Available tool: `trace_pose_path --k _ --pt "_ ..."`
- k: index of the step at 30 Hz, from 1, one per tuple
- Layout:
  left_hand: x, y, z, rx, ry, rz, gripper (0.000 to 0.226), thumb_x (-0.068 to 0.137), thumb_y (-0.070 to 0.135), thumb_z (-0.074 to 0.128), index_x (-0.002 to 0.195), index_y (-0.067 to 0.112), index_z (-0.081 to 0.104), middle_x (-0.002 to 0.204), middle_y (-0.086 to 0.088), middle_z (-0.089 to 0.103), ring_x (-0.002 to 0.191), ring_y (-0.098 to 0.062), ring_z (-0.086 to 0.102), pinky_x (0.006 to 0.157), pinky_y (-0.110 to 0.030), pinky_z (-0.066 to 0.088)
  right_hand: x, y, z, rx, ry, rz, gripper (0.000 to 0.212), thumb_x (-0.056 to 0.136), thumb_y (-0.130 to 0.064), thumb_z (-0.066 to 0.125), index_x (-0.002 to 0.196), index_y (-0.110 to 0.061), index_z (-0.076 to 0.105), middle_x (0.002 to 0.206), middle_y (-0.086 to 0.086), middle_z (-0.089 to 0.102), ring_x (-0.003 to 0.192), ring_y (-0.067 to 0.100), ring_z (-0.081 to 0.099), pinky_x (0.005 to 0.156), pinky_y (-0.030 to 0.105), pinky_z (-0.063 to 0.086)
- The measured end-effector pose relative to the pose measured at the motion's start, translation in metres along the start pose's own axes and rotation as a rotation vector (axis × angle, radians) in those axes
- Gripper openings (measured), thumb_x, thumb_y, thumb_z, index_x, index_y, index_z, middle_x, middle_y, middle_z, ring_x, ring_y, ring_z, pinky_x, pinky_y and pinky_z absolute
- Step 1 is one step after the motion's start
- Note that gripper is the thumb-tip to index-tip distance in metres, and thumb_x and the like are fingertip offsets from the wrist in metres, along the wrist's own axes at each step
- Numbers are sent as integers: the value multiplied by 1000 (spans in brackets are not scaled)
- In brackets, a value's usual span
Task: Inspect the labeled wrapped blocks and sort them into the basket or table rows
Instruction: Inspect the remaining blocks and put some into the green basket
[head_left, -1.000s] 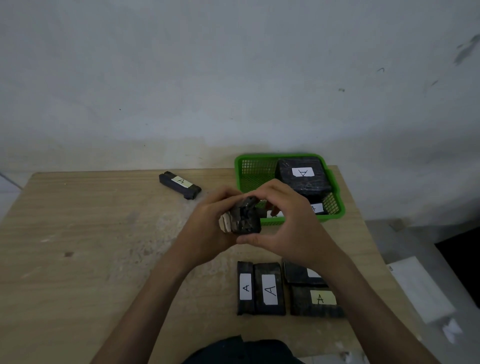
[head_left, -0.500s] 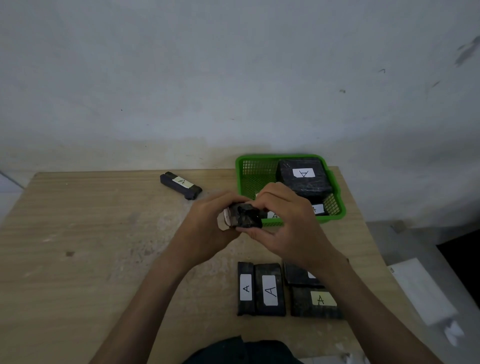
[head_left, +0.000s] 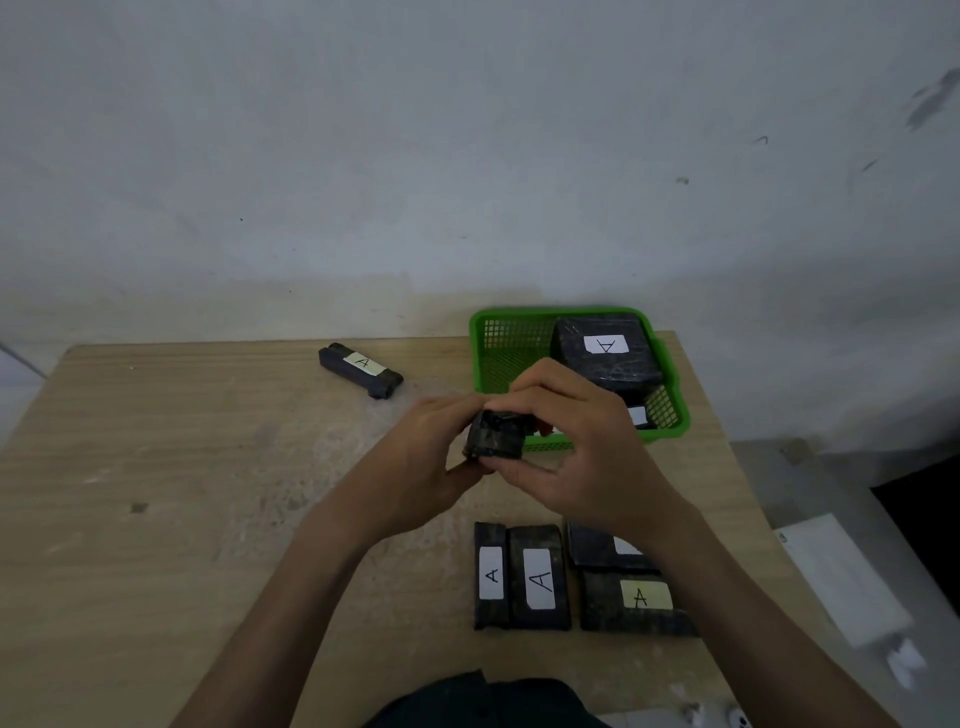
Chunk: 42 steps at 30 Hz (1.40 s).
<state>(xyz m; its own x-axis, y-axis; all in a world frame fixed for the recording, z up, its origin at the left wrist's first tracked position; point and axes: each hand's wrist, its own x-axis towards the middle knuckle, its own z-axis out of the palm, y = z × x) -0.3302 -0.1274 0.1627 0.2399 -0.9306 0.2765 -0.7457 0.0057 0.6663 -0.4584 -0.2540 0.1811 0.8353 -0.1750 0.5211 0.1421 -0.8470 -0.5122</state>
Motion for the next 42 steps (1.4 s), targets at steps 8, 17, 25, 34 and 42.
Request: trace_pose_path --k 8,17,25,34,42 --pt "-1 1 -6 15 7 16 40 77 18 66 117 14 61 102 18 56 94 9 47 84 1 30 -1 -1 4 53 -2 43 35 74 -23 80 101 -3 68 92 7 56 80 10 49 71 13 41" --pt "-1 5 -8 64 100 17 38 72 20 72 108 10 66 93 18 57 84 1 52 81 3 31 0 2 6 101 50 67 40 72 -19 80 109 -7 70 86 7 60 76 15 56 65 28 49" --pt "-3 2 -2 18 160 17 41 72 39 70 108 18 67 96 24 59 88 22 47 81 0 33 1 2 -1 135 27 52 30 70 -11 80 99 -7 74 80 1 60 70 10 55 61 28 49" --pt "-7 -1 -6 -78 169 -93 59 65 50 75 118 32 53 107 18 59 102 7 52 83 -6 42 -1 1 -8 310 -32 182 47 80 -15 74 124 -13 60 115 -5 60 107 13 59 88 33 53" --pt "-5 4 3 -87 385 -123 61 71 64 60 122 34 43 107 26 47 100 12 47 81 -4 42 -1 -11 12 295 259 345 23 80 -15 70 102 -9 70 93 -2 68 84 6 67 73 18 55"
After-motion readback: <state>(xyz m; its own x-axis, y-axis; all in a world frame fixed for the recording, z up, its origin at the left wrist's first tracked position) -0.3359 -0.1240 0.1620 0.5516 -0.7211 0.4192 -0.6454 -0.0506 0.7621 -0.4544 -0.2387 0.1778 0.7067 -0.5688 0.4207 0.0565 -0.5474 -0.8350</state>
